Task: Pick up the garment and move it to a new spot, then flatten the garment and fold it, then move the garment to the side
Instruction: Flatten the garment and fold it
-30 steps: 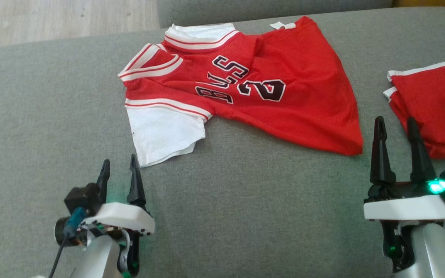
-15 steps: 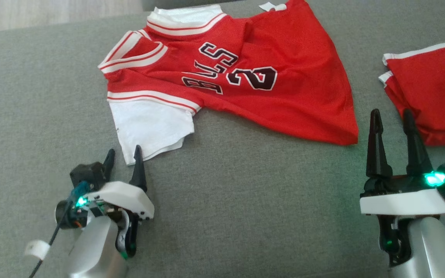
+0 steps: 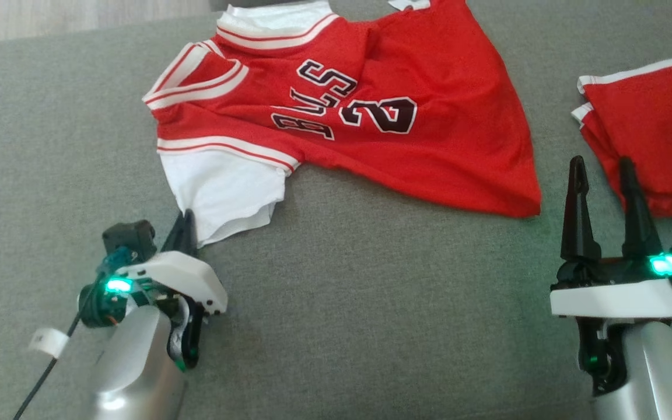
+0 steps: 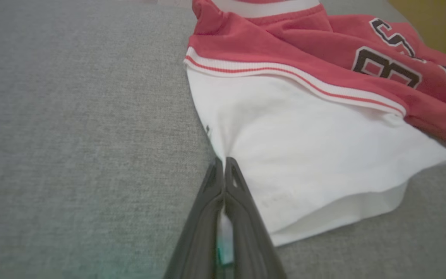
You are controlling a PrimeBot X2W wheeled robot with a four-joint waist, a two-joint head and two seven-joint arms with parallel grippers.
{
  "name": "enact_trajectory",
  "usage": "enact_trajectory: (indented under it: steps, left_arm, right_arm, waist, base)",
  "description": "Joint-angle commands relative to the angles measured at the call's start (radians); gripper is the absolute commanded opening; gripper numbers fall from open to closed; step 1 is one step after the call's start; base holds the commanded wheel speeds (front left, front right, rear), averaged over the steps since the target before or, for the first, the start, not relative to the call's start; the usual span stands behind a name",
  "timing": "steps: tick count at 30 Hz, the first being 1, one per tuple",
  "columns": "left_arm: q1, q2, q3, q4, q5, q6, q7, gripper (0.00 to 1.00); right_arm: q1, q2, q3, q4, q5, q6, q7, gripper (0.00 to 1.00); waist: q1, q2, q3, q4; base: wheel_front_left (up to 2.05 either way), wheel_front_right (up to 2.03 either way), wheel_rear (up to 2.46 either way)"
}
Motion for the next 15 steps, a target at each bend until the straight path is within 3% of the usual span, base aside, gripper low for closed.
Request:
enact_trajectory:
  steps: [1,8,15]
  left_arm:
    - [0.02,0.01,0.011,0.001,-0.005,-0.005,0.004,0.0]
    - [0.026,-0.001,0.025,-0.092,-0.028,-0.025,-0.13,0.0]
    - [0.03,0.003,0.049,-0.277,-0.019,-0.032,-0.242,0.0]
  right_arm:
    - [-0.024,-0.005,0.019,-0.025,0.005,-0.001,-0.006,1.0]
    - [-0.013,-0.005,0.007,0.011,-0.007,-0.001,-0.006,1.0]
    - [-0.027,-0.005,-0.025,0.2,-0.009,-0.001,0.006,1.0]
  waist:
    - [-0.0001,0.0,-0.015,0.009]
    - [-0.0001,0.0,-0.066,0.031]
    - [-0.0001,0.0,-0.08,0.048]
  base:
    - [0.0,0.0,0.0]
    - [0.0,0.0,0.0]
    - [0.0,0.0,0.0]
